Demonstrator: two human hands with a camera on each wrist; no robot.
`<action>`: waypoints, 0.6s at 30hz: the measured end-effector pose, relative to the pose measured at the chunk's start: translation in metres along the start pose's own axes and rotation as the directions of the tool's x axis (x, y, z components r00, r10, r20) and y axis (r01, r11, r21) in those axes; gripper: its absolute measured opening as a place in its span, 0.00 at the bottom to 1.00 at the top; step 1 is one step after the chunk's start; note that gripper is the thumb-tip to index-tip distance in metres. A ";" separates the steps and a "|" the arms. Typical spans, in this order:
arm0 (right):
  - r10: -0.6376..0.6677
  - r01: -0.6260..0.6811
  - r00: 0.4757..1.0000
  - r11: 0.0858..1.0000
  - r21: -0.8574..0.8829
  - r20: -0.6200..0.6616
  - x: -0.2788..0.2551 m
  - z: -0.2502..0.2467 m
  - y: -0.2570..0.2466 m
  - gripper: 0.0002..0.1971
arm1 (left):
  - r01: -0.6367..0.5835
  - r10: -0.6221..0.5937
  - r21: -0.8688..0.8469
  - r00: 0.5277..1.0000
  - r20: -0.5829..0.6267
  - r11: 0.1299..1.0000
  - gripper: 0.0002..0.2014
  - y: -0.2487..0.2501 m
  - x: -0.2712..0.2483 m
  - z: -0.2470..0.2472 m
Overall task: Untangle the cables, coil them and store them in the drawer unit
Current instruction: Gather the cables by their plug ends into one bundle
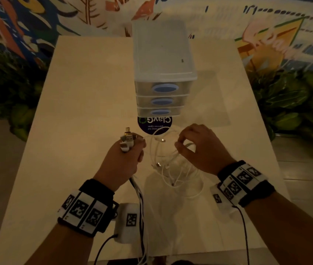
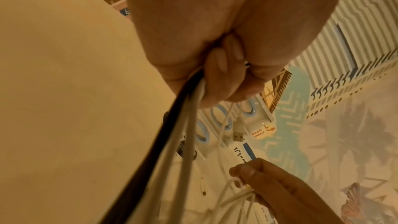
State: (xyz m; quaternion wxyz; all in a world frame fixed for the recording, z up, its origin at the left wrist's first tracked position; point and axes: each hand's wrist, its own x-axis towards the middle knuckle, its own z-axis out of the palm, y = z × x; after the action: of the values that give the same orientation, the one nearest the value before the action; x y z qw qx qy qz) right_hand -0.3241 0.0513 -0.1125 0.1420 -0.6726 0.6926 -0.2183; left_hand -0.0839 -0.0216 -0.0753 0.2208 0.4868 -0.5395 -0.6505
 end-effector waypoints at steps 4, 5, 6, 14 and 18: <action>0.049 -0.033 0.992 0.990 0.135 -0.115 -0.002 -0.004 0.003 0.11 | -0.016 0.014 -0.034 0.999 -0.045 0.999 0.13 -0.001 0.000 -0.003; 0.058 -0.035 0.987 0.988 0.151 -0.152 -0.004 -0.006 0.004 0.09 | -0.018 0.016 -0.033 0.998 -0.057 0.999 0.13 -0.002 0.000 -0.004; 0.067 -0.043 0.985 0.987 0.153 -0.156 -0.006 -0.009 0.005 0.07 | -0.018 0.015 -0.034 0.998 -0.069 0.999 0.13 -0.003 0.000 -0.005; 0.191 -0.197 0.976 0.979 0.052 0.105 -0.032 0.006 0.022 0.09 | 0.004 -0.011 -0.073 0.995 -0.097 0.997 0.12 -0.001 -0.004 -0.007; 0.217 -0.224 0.967 0.974 0.039 0.132 -0.025 0.014 0.015 0.08 | 0.005 -0.014 -0.114 0.997 -0.080 0.993 0.13 0.001 -0.007 -0.007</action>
State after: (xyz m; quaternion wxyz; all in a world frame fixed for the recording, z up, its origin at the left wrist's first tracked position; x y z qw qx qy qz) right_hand -0.3289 0.0744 -0.1347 0.2271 -0.5998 0.7466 -0.1768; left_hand -0.0747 -0.0199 -0.0712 0.2665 0.5018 -0.4898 -0.6612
